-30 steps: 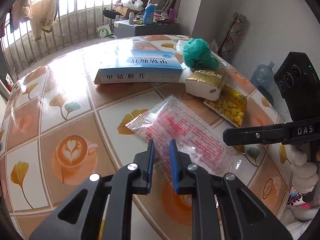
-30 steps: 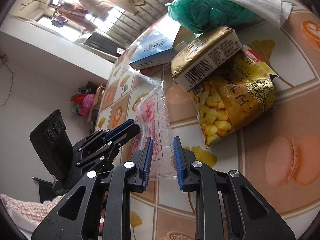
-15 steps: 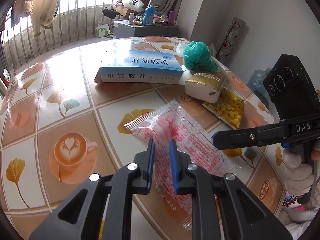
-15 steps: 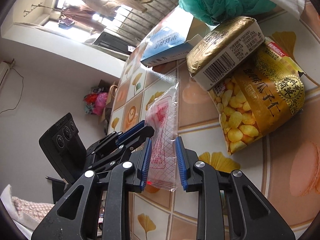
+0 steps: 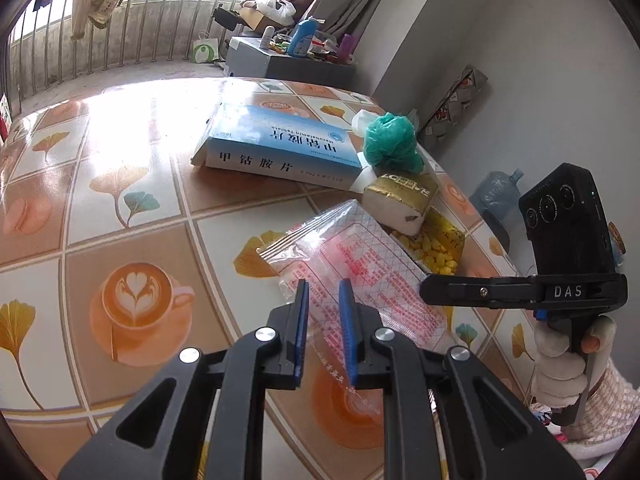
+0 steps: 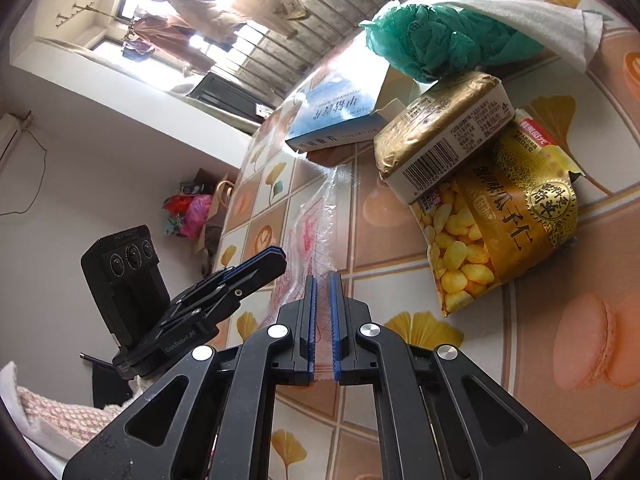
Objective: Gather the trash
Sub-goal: 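Grasp the wrapper with the right tool while the left tool releases it, then grasp the gold package with the left tool while the right tool holds the wrapper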
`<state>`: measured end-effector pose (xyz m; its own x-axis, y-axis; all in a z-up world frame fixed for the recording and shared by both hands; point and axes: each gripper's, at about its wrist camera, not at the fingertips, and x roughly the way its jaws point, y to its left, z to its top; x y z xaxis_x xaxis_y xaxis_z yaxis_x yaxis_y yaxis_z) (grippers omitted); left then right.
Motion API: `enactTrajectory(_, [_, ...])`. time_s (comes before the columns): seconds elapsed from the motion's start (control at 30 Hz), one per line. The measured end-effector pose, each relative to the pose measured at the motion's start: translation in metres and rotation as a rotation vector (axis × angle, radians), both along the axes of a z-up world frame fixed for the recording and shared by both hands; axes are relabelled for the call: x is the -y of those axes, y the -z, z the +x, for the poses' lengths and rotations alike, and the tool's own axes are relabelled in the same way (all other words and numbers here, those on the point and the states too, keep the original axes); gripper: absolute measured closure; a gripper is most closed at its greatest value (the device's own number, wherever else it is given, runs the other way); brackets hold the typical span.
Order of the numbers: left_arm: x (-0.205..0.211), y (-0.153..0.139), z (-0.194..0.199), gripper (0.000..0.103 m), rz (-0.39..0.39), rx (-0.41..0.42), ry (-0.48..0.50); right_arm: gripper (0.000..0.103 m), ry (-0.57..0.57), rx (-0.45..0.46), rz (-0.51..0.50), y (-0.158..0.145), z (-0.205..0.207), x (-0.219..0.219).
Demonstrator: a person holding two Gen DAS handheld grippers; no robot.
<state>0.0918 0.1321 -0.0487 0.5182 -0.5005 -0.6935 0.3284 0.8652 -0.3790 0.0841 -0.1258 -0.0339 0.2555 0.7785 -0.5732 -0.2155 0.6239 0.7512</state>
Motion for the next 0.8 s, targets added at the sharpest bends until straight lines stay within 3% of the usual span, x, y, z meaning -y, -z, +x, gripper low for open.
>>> enactTrajectory(0.17, [0.006, -0.035, 0.004, 0.088, -0.061, 0.1, 0.025, 0.099, 0.019, 0.074, -0.015, -0.018, -0.016, 0.026])
enactTrajectory(0.27, [0.02, -0.046, 0.014, 0.08, -0.066, 0.12, 0.055, 0.099, 0.078, 0.1, -0.017, -0.026, -0.028, 0.053])
enactTrajectory(0.37, [0.042, -0.049, 0.028, 0.064, -0.061, 0.113, 0.106, 0.099, 0.174, 0.107, -0.014, -0.028, -0.039, 0.086])
enactTrajectory(0.43, [0.061, -0.044, 0.041, 0.05, -0.033, 0.094, 0.134, 0.099, 0.242, 0.1, -0.009, -0.025, -0.044, 0.106])
enactTrajectory(0.6, [0.102, -0.024, 0.073, 0.045, 0.022, 0.009, 0.162, 0.099, 0.365, 0.066, -0.055, -0.011, -0.045, 0.137])
enactTrajectory(0.8, [0.14, -0.014, 0.09, 0.036, 0.154, 0.009, 0.188, 0.099, 0.404, 0.057, -0.05, 0.001, -0.042, 0.145])
